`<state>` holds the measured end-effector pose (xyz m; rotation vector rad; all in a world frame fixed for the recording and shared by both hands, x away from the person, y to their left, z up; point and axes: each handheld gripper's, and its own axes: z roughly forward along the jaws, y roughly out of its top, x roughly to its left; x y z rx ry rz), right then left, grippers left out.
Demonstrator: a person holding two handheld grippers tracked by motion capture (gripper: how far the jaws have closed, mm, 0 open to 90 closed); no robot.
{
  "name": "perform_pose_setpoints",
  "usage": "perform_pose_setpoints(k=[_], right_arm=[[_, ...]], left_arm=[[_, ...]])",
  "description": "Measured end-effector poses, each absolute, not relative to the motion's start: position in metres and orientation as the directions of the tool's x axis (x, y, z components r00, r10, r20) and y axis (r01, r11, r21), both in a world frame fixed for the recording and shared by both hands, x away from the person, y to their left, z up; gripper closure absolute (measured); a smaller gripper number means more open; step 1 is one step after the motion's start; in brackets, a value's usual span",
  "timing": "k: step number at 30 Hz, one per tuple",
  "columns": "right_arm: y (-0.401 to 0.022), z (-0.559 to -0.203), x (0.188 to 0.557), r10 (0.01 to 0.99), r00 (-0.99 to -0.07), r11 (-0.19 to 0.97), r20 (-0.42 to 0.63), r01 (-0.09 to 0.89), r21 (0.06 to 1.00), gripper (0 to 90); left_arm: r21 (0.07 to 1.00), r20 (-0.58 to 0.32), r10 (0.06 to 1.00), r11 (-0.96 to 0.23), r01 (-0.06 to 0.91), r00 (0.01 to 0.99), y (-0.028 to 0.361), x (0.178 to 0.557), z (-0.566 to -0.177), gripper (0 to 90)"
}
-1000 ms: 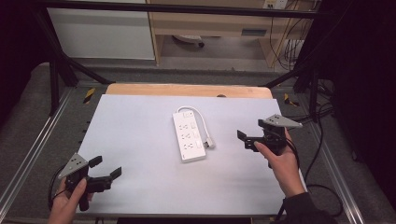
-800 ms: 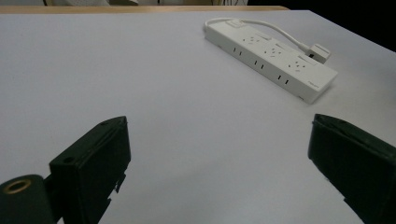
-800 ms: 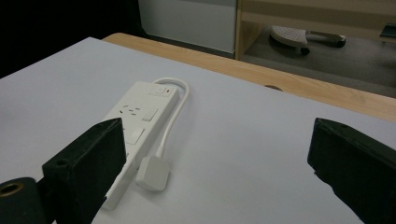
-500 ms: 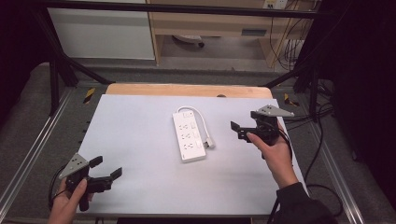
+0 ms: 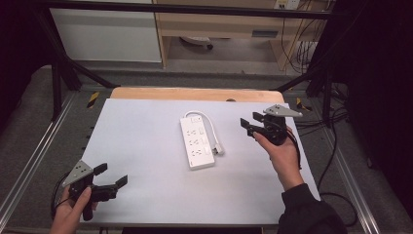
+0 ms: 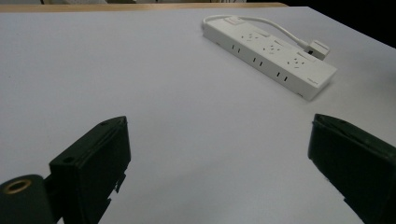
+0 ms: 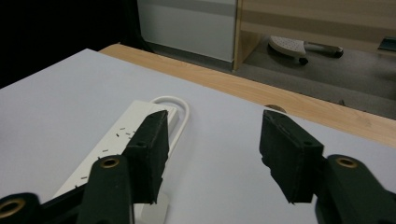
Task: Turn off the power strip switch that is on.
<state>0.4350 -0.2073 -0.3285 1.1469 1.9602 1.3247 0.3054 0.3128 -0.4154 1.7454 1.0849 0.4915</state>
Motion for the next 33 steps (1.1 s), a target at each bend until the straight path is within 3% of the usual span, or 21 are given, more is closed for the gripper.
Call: perform_pose_setpoints(k=[15, 33], right_arm=[[-0.201, -0.322, 0.447, 0.853, -0.521, 0.164, 0.021, 0.307, 0.938, 70.6], [-0.183, -0.325, 0.465, 0.847, -0.531, 0.167, -0.005, 0.256, 0.952, 83.2]], left_arm=[[0.887, -0.147, 0.842, -0.120, 0.446, 0.519, 0.313, 0.306, -0.416, 5.7], [0.886, -0.146, 0.839, -0.126, 0.447, 0.524, 0.312, 0.306, -0.416, 5.7]])
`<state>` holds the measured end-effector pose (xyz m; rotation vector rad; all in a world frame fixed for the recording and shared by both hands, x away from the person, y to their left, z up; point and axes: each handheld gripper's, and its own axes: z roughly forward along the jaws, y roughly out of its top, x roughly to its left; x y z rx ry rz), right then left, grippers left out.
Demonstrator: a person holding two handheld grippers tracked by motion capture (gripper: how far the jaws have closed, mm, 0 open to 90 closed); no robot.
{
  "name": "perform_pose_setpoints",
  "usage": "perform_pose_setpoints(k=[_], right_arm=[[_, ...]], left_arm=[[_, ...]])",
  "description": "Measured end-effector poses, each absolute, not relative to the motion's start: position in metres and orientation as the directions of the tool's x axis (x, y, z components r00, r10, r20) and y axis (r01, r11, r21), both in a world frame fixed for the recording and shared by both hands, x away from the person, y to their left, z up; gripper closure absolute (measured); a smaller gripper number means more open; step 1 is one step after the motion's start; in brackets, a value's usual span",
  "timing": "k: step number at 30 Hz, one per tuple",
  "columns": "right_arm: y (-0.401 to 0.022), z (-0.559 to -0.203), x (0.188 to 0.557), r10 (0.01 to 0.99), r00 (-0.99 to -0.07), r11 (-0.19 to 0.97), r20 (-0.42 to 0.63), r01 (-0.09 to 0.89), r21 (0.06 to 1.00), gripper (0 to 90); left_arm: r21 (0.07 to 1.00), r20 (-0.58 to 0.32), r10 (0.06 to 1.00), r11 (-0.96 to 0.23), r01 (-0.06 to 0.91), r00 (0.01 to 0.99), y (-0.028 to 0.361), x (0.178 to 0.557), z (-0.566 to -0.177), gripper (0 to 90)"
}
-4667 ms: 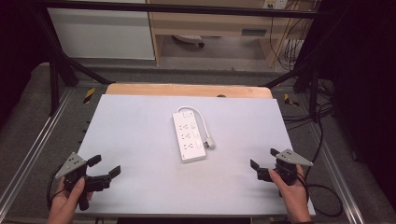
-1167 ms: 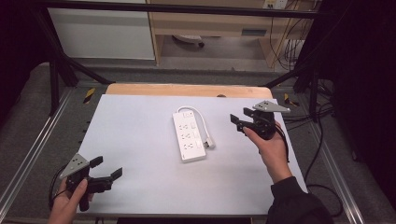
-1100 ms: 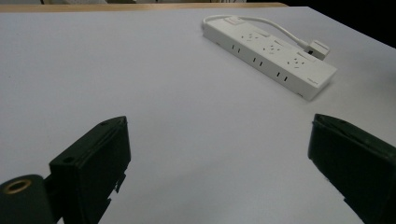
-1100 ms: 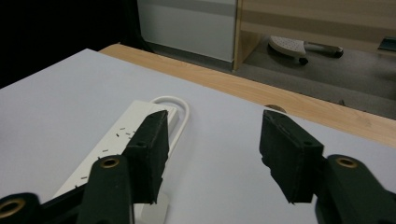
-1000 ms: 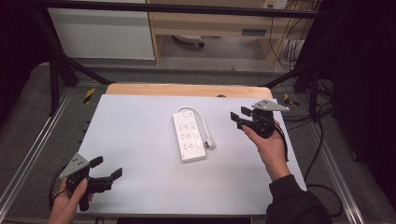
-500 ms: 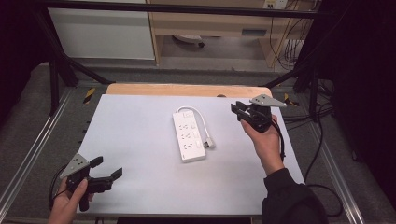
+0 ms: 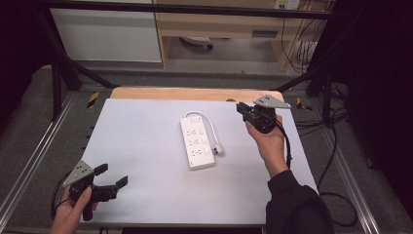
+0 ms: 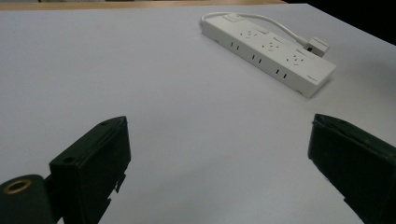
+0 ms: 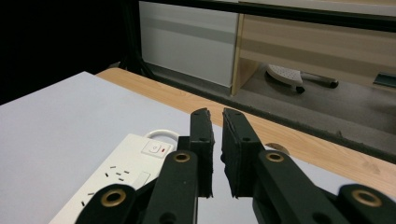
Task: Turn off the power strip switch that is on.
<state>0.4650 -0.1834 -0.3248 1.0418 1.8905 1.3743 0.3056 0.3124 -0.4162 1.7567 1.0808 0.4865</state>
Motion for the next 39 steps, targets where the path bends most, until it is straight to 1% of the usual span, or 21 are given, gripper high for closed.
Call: perform_pose_setpoints(k=[4, 9, 14, 20, 29, 39], right_arm=[[-0.179, -0.326, 0.468, 0.848, -0.530, 0.175, -0.017, 0.249, 0.953, 84.9], [-0.178, -0.328, 0.477, 0.862, -0.508, 0.144, -0.006, 0.233, 0.962, 87.7], [-0.178, -0.330, 0.485, 0.868, -0.496, 0.135, 0.001, 0.238, 0.962, 90.0], [-0.172, -0.332, 0.492, 0.864, -0.504, 0.139, 0.003, 0.244, 0.960, 90.0], [-0.159, -0.341, 0.504, 0.850, -0.526, 0.151, 0.021, 0.282, 0.948, 90.0], [-0.150, -0.347, 0.509, 0.839, -0.544, 0.169, 0.015, 0.287, 0.943, 90.0]], left_arm=[[0.885, -0.143, 0.837, -0.131, 0.448, 0.528, 0.312, 0.306, -0.416, 5.8], [0.884, -0.145, 0.836, -0.132, 0.449, 0.529, 0.312, 0.306, -0.417, 5.8], [0.883, -0.144, 0.835, -0.134, 0.450, 0.531, 0.312, 0.306, -0.417, 5.8], [0.883, -0.144, 0.835, -0.134, 0.450, 0.531, 0.312, 0.306, -0.417, 5.8], [0.883, -0.146, 0.834, -0.133, 0.449, 0.533, 0.312, 0.306, -0.417, 5.8], [0.882, -0.143, 0.832, -0.138, 0.450, 0.536, 0.312, 0.306, -0.417, 5.8]])
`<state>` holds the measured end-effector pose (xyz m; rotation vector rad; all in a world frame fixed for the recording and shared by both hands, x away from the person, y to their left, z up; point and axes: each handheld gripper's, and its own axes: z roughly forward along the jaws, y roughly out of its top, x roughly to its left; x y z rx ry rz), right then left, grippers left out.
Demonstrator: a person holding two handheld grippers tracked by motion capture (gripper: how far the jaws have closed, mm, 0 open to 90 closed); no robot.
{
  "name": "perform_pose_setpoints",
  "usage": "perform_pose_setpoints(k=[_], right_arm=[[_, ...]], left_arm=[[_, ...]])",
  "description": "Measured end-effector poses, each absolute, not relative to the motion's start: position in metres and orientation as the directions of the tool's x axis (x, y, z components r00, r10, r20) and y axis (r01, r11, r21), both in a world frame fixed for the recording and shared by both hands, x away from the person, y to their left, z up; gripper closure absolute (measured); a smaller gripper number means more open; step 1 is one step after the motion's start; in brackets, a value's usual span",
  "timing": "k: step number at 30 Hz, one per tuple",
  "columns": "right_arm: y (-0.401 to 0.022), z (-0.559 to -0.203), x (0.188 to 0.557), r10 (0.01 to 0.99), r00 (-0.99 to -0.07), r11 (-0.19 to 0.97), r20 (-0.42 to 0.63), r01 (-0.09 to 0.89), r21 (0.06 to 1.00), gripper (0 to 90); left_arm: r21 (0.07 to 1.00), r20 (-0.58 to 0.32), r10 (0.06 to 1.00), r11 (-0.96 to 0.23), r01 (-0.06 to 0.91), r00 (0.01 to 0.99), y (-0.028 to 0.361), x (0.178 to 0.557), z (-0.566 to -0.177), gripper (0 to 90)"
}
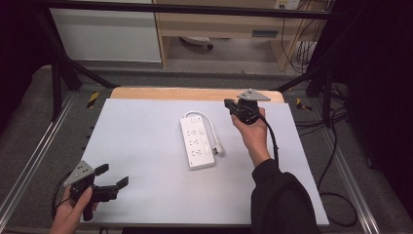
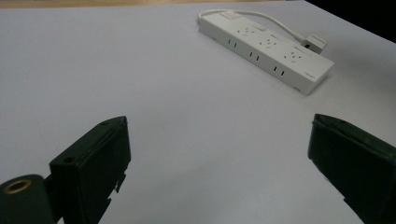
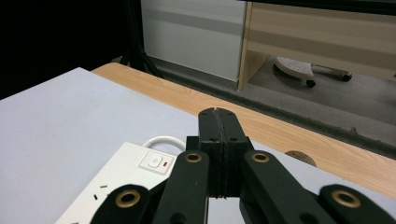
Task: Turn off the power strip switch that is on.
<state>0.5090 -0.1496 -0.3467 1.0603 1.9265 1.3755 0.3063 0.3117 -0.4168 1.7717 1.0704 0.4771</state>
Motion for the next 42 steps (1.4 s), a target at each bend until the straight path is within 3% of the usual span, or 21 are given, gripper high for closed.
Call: perform_pose_setpoints(k=[42], right_arm=[[-0.111, -0.395, 0.531, 0.812, -0.583, 0.292, 0.006, 0.416, 0.862, 90.0]], left_arm=[[0.884, -0.141, 0.830, -0.141, 0.447, 0.540, 0.312, 0.306, -0.416, 5.8]])
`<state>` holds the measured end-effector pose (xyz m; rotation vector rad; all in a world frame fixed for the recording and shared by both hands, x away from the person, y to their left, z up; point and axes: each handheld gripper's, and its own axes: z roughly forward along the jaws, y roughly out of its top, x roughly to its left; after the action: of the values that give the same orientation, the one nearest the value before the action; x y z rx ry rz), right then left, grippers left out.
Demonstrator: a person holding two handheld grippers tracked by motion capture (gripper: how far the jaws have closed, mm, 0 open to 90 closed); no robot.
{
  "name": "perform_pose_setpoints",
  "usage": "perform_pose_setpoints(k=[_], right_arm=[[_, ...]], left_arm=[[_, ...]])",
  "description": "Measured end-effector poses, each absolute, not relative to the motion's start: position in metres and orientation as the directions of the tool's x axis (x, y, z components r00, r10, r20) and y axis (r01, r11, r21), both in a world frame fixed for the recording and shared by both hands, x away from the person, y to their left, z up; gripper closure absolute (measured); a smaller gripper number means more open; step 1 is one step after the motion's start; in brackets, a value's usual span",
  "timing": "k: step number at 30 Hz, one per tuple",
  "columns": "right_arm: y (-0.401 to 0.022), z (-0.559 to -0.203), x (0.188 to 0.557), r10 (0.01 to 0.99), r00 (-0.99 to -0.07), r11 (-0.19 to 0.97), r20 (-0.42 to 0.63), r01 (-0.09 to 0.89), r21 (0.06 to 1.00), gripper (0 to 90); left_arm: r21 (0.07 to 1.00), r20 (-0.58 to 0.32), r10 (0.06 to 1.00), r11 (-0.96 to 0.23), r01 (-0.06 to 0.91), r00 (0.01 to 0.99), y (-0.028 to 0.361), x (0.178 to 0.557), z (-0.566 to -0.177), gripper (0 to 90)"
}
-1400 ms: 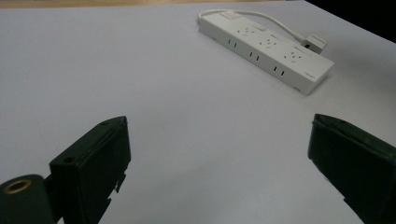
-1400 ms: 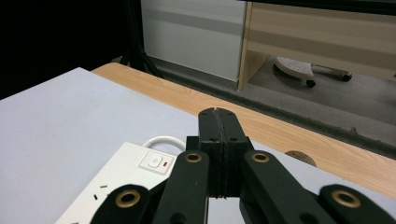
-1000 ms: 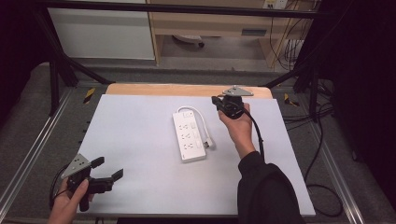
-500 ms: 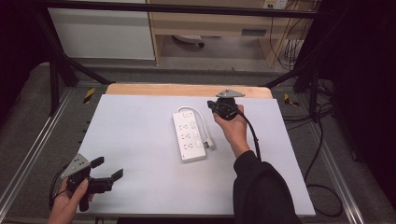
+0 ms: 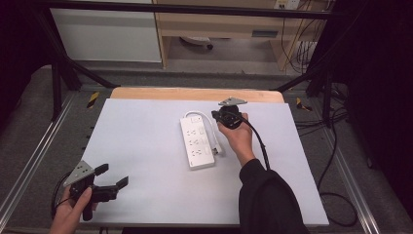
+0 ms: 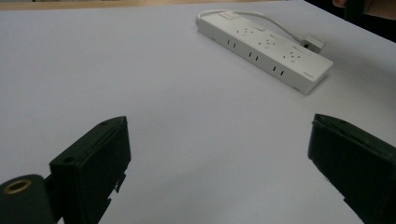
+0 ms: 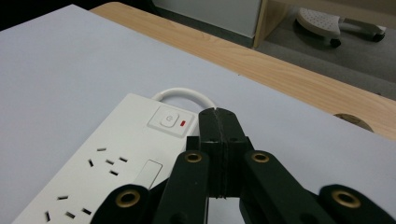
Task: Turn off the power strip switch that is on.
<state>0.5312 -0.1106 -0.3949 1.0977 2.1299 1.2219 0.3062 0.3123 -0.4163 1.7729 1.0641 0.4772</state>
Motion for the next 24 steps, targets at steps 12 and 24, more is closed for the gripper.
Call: perform_pose_setpoints(k=[12, 24], right_arm=[[-0.101, -0.406, 0.529, 0.799, -0.602, 0.319, -0.001, 0.422, 0.849, 90.0], [-0.096, -0.412, 0.528, 0.791, -0.612, 0.330, 0.003, 0.430, 0.840, 90.0]], left_arm=[[0.883, -0.142, 0.830, -0.140, 0.448, 0.540, 0.313, 0.306, -0.416, 5.8], [0.883, -0.142, 0.830, -0.140, 0.449, 0.539, 0.313, 0.306, -0.416, 5.8]])
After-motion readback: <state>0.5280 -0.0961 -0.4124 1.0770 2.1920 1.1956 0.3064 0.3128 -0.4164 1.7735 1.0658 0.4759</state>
